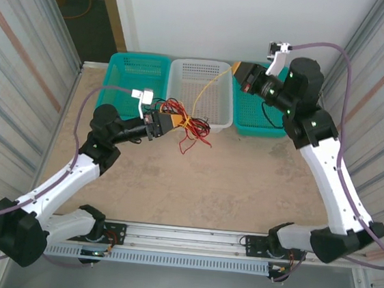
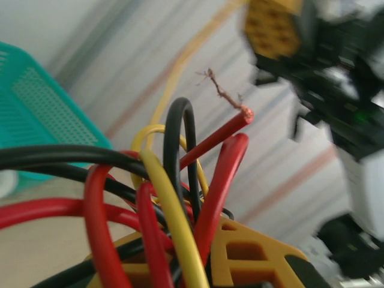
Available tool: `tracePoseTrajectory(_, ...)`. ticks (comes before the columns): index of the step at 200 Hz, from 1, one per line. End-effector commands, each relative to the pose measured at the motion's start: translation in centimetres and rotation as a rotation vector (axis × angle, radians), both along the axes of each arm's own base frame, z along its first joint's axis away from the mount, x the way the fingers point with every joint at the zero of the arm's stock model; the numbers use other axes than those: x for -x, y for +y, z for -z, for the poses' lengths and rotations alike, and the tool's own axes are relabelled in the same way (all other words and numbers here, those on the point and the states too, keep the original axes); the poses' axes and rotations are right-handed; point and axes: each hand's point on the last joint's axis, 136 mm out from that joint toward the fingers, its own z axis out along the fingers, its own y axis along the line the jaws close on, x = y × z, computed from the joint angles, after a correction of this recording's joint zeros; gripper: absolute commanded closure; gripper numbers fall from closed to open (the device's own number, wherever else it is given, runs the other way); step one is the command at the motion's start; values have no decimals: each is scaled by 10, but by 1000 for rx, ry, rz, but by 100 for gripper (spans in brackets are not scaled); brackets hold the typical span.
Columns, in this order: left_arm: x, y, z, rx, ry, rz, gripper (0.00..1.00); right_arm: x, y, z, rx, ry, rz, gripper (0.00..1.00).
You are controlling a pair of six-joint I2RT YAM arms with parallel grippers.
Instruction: Untangle the cables
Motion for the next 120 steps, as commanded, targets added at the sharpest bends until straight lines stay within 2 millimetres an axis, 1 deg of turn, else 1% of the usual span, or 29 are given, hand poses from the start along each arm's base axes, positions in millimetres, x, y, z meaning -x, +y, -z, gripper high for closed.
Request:
tracePoseTrajectory(1, 56, -10, -59, 73, -169, 241, 100, -27, -1, 17, 5, 49, -35, 100)
tracePoseTrajectory(3, 58, -10, -62, 77, -176, 247, 100, -28, -1, 17, 4, 51, -36, 100)
tracePoseTrajectory(5, 59, -11, -65, 82, -183, 253, 100, -33, -1, 23, 2, 68, -36, 100)
tracePoseTrajectory(11, 61, -12, -73, 98, -199, 259, 100, -41, -1, 32, -4, 91, -34, 100)
tracePoseTrajectory(27, 58, -10, -93, 151, -247, 219, 100, -57, 7, 61, -30, 159, -49, 100)
tracePoseTrajectory(28, 58, -9, -95, 155, -251, 215, 100, -58, 7, 61, -36, 160, -49, 100)
tracePoseTrajectory(40, 46, -4, -108, 192, -281, 133, 100, -63, 13, 79, -71, 189, -57, 100)
tracePoseTrajectory(48, 38, 0, -118, 216, -306, 67, 100, -64, 16, 96, -96, 219, -59, 100)
tracePoseTrajectory(60, 19, 10, -128, 242, -318, -67, 100, -63, 21, 115, -139, 253, -65, 100)
tracePoseTrajectory(69, 7, 21, -137, 258, -342, -153, 100, -59, 25, 131, -181, 281, -71, 100)
tracePoseTrajectory(80, -9, 39, -147, 285, -352, -266, 100, -51, 35, 151, -228, 311, -81, 100)
tracePoseTrajectory(96, -31, 66, -160, 360, -348, -384, 100, -32, 57, 180, -252, 349, -113, 100)
tracePoseTrajectory(104, -39, 76, -165, 405, -339, -411, 100, -22, 69, 192, -254, 361, -126, 100)
tracePoseTrajectory(120, -57, 89, -168, 455, -308, -458, 100, 0, 94, 206, -260, 379, -176, 100)
